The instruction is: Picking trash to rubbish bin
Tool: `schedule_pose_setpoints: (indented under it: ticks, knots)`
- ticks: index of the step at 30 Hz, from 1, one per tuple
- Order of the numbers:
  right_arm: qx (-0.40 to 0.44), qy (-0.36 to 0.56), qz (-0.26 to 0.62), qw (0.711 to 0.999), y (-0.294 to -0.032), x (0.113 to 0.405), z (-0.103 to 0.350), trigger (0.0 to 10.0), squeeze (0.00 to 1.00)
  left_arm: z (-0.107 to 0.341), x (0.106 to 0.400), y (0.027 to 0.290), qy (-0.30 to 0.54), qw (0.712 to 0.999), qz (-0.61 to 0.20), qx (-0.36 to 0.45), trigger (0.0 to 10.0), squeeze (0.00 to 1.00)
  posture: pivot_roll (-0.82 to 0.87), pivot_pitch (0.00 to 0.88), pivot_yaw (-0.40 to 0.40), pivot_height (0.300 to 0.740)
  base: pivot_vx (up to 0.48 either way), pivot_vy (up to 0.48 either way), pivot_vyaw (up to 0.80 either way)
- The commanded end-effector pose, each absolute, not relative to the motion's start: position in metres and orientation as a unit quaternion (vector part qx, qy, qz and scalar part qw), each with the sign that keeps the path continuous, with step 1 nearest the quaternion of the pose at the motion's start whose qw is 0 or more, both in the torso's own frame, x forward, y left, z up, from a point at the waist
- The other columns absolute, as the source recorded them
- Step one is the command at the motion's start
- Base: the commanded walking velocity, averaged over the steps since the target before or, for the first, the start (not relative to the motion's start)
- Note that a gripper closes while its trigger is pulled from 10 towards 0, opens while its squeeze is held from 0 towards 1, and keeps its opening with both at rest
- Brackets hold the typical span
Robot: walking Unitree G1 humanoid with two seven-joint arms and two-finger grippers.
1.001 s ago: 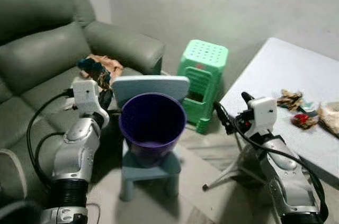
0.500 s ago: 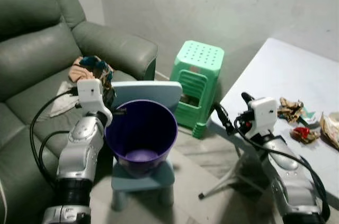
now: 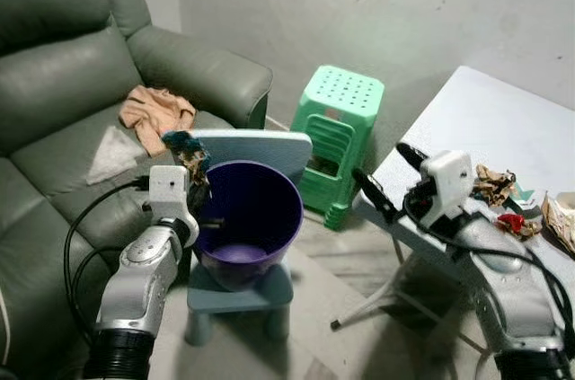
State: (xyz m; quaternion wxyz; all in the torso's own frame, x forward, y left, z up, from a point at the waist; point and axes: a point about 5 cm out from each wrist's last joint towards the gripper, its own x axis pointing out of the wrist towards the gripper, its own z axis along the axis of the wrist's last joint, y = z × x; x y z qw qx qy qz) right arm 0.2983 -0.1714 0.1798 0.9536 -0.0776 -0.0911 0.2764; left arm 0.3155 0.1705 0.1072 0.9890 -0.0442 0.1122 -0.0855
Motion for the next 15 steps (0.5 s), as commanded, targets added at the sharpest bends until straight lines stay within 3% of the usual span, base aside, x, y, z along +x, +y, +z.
schedule_pose_setpoints:
  ticks: [1, 15]
  knots:
    - [-0.08, -0.085, 0.282, 0.952, -0.174, 0.296, 0.181, 10.0, 0.0, 0.108, 0.315, 0.166, 0.113, 0.988, -0.099, -0.043, 10.0, 0.0, -0.01, 0.189, -0.166, 0.74, 0.0, 0.0, 0.0]
    - [-0.073, -0.075, 0.35, 0.931, -0.158, 0.278, 0.199, 10.0, 0.0, 0.109, 0.33, 0.171, 0.119, 0.979, -0.165, 0.003, 10.0, 0.0, -0.08, 0.352, -0.2, 0.74, 0.0, 0.0, 0.0]
